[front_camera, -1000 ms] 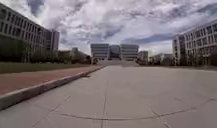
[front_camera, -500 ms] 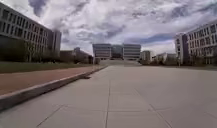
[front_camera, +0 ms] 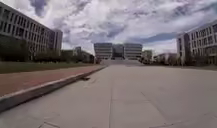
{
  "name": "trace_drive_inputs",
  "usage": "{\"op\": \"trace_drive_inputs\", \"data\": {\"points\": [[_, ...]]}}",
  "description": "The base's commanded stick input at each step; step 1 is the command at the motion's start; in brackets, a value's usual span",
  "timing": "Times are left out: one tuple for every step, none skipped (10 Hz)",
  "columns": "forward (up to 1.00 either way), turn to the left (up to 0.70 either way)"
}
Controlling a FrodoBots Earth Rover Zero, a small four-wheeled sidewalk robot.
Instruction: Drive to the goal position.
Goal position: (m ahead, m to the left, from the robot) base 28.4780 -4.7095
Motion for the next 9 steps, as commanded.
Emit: {"op": "trace_drive_inputs", "data": {"points": [[1.00, 0.15], [1.00, 0.40], [1.00, 0.25], [1.00, 0.00], [1.00, 0.00], [1.00, 0.00], [1.00, 0.00], [1.00, 0.00], [1.00, 0.00]]}}
